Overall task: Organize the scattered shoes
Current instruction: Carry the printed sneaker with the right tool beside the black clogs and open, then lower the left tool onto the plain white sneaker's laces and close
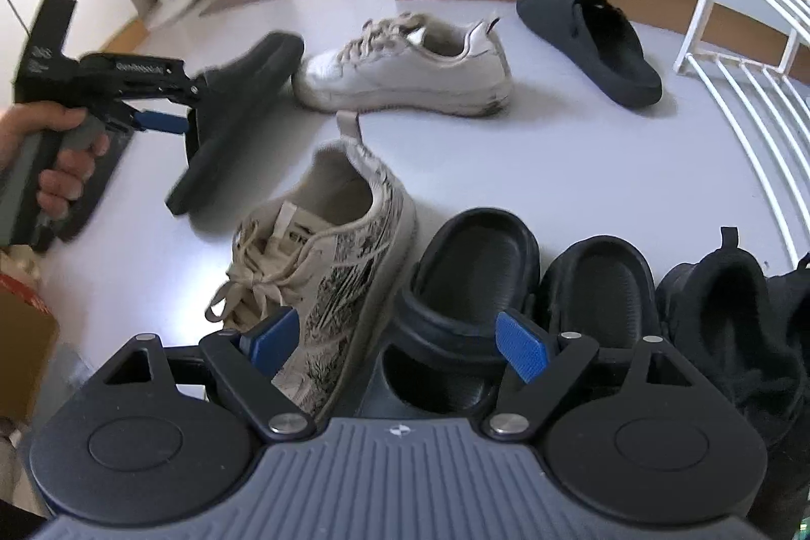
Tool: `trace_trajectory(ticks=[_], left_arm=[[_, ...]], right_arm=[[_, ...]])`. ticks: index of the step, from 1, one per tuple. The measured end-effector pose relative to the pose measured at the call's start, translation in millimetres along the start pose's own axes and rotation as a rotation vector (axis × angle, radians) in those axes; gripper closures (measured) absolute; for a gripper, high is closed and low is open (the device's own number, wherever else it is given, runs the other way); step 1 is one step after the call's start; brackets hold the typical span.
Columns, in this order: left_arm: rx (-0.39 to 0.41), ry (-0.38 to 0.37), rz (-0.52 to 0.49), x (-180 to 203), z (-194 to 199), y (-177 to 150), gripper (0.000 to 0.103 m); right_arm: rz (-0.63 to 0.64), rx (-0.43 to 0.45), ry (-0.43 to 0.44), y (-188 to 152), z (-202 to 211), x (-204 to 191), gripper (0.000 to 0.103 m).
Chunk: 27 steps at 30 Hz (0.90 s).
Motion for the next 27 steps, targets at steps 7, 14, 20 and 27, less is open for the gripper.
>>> trace_trajectory(ticks=[7,14,20,27], left_arm=[[0.058,-0.003,0.044,26,-35,51,0.020],[0.050,0.014,-0.020,59,-72,82,0.020],[0.015,0.017,-0.029,76,-106,98,0.020],[-0.067,0.062,-0.033,76,-137,97,0.041]], right_arm=[[-0.029,0.002,-0.032,-2,0,24,0.014],[-0.030,-0.011,-0.045,-8,-1,32,0.014],[-0.027,-0.012,-0.051,-11,-1,35,0.014],[-0.033,-0.025,-0.059,-18,-2,41,0.014]])
Point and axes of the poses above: each gripper's, at about its wrist camera, not at the fingertips, and z roughly against the way its jaws point, x to its right, y to its top, the point moved 10 cm from there along -z, roughly the way its jaws point, and after that the axes turned 4 degrees about z, right-handed, at the moved point
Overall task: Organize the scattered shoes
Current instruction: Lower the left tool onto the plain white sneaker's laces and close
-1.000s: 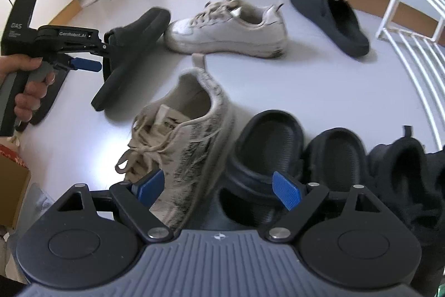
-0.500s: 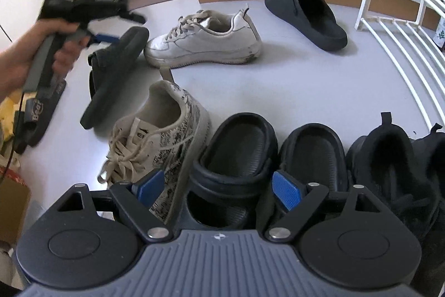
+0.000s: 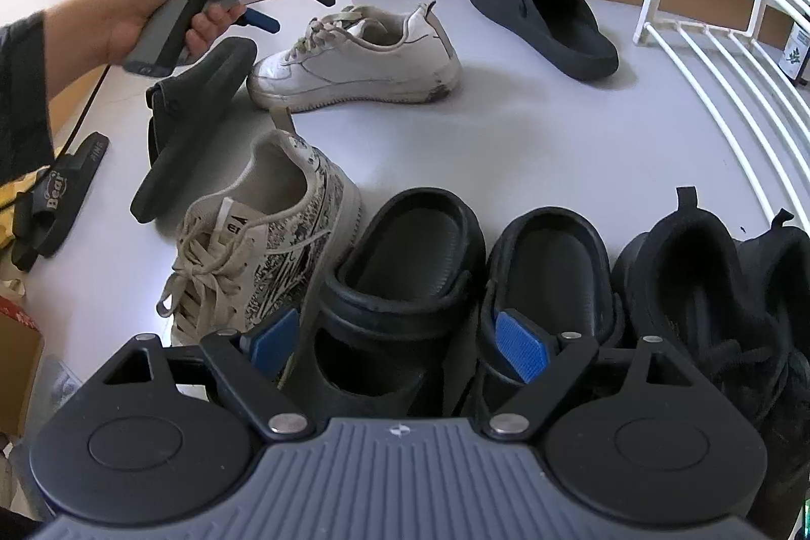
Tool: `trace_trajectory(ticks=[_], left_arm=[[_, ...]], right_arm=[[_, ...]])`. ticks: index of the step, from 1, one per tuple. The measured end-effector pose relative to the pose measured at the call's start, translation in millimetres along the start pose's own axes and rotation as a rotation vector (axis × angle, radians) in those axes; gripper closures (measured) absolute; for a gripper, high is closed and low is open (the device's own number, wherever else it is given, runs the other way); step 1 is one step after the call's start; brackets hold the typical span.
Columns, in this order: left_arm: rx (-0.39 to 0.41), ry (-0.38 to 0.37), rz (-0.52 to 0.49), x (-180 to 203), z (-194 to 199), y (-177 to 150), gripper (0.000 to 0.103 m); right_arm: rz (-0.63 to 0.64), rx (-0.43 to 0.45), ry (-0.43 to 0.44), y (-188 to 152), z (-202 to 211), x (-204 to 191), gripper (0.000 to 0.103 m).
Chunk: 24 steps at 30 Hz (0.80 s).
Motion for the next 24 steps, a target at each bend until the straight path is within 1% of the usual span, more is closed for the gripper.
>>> trace_trajectory(ticks=[1,2,6,7,8,11,15,18,20,21,24], left_arm=[[-0.016,0.003,0.002,0,-5,-3,0.051],[-0.026,0.004,0.006,1,-9,-5,0.053],[-0.007,0.017,-0.005,1,-14,-8,0.054],[0.002,0.020,-0.013,1,-15,-8,0.059],[0.004,0.014,-0.016,2,-14,-9,0.080],[0.003,0.001,-0.020,0,-12,-12,0.090],[0.034,-0.047,0.032,-5,1,-16,0.091],[0.048,-0.100,0.075,-5,13,-22,0.092],[0.039,-0.148,0.093,0,20,-26,0.092],[0.034,-0.173,0.092,5,25,-29,0.092],[0.029,-0.207,0.077,22,28,-30,0.092]], right_arm=[[-0.001,-0.003,-0.003,-1,-1,1,0.014],[-0.003,-0.006,-0.004,-2,-2,2,0.014],[-0.002,-0.013,-0.008,-4,-4,2,0.014],[-0.001,-0.013,-0.008,-5,-4,2,0.014],[0.000,-0.013,-0.007,-5,-4,1,0.014],[0.003,-0.012,-0.005,-6,-3,1,0.014],[-0.001,-0.020,-0.011,-9,-4,3,0.014],[-0.004,-0.024,-0.014,-10,-5,5,0.014],[-0.001,-0.024,-0.014,-11,-5,5,0.014],[0.000,-0.024,-0.015,-12,-5,5,0.014],[0.005,-0.026,-0.015,-12,-5,4,0.014]])
Point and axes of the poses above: each gripper's, at about its wrist camera, not at the fingertips, and z roughly against the way its jaws point, x to its right, y to its top, the point moved 10 cm from there along -z, roughly the way its jaws point, and after that the axes turned 4 degrees about z, right-handed, at the moved point
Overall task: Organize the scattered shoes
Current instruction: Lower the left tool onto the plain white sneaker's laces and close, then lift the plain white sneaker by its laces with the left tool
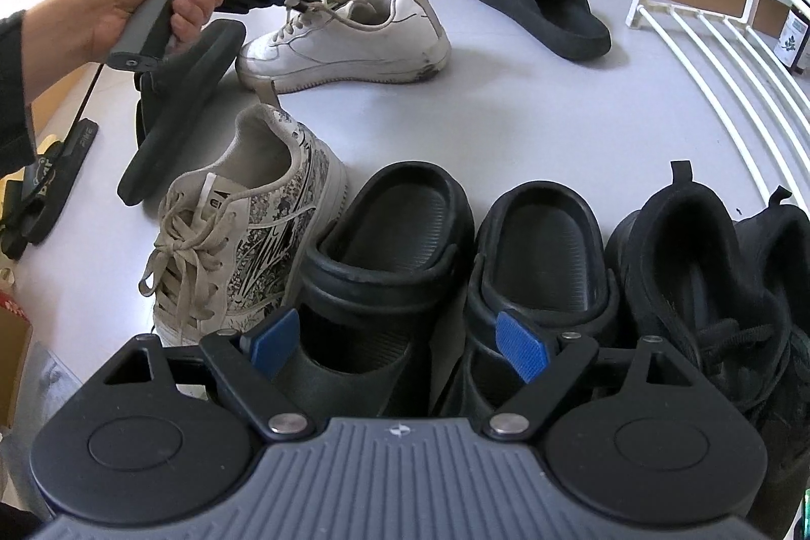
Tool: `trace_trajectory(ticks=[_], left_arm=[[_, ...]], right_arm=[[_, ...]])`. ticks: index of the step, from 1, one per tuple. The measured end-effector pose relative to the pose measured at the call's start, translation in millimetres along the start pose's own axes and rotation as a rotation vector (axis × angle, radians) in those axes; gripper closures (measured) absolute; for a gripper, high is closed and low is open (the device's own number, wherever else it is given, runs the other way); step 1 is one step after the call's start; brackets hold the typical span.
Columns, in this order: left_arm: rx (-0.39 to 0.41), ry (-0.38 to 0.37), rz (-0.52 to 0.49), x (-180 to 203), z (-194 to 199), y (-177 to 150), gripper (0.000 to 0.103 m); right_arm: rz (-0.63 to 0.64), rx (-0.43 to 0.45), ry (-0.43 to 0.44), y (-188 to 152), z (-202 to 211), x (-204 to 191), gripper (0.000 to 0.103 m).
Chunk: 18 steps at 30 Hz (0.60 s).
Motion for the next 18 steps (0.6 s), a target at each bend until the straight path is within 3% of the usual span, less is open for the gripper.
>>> trace_trajectory(ticks=[8,18], left_arm=[[0.027,0.005,0.017,-1,0,15,0.092],[-0.017,-0.083,0.056,19,3,-1,0.094]], right_arm=[[0.002,-0.004,0.005,-1,0,0,0.014],[0.004,-0.001,0.008,0,1,-1,0.014]])
Point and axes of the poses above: each gripper's, at about its wrist camera, not at the fingertips, and z roughly against the way its jaws point, x to its right, y to its top, the point moved 10 cm from there along -z, roughly the way its jaws point, and after that the axes turned 4 degrees about z, right-handed, at the moved point
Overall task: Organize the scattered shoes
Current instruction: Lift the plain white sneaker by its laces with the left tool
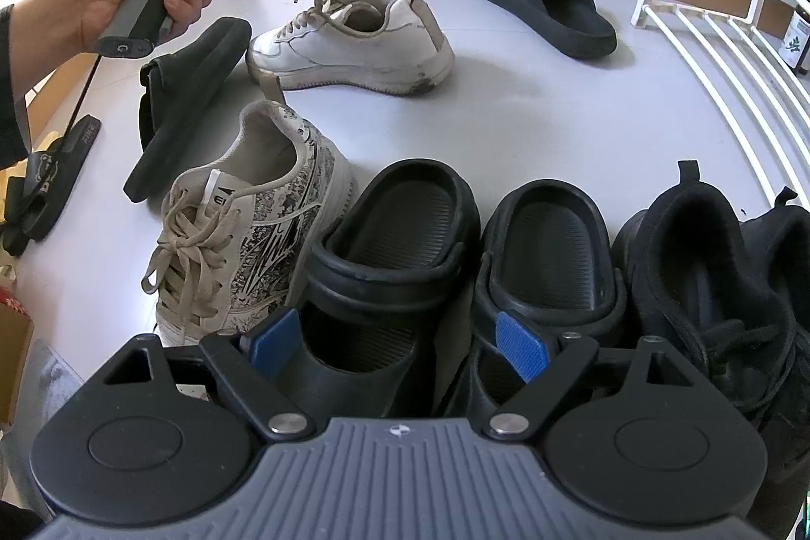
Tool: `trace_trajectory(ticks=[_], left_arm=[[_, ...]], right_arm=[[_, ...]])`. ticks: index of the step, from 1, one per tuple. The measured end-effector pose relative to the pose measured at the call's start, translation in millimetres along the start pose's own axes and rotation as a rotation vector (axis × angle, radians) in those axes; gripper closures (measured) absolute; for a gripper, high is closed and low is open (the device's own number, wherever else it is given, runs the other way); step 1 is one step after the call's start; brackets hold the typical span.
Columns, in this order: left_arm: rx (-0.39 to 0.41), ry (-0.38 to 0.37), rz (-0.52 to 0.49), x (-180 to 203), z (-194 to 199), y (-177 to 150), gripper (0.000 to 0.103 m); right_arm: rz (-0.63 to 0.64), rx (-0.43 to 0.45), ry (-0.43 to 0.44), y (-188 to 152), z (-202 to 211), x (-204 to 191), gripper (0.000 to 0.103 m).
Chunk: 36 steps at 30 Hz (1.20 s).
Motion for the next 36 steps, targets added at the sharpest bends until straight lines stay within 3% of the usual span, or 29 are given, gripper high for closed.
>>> trace_trajectory(ticks=[7,11,25,36], left_arm=[[-0.060,-0.099,0.046,24,-3,-18,0.094],[-0.057,-0.114,0.092,27,-1,-23,0.094],[0.091,-0.026,0.234,-47,74,-10,0.094],[0.189,0.049,0.242,-91,101,32,0.094]], right_arm=[[0.001,-0.004,-0.001,-1,-1,1,0.014],[0.003,-0.003,0.001,0,-1,1,0.014],[0.001,-0.002,-0.002,-1,1,2,0.014],[0.035,0.010,0.022,8,1,-11,0.014]])
Point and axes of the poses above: each gripper's, at about its wrist camera, not at the fingertips, and z roughly against the way its jaws point, x to its right, y to its top, the point moved 10 cm from there along -z, roughly the way its jaws point, and after that the axes turned 4 degrees about z, right-handed, at the moved point
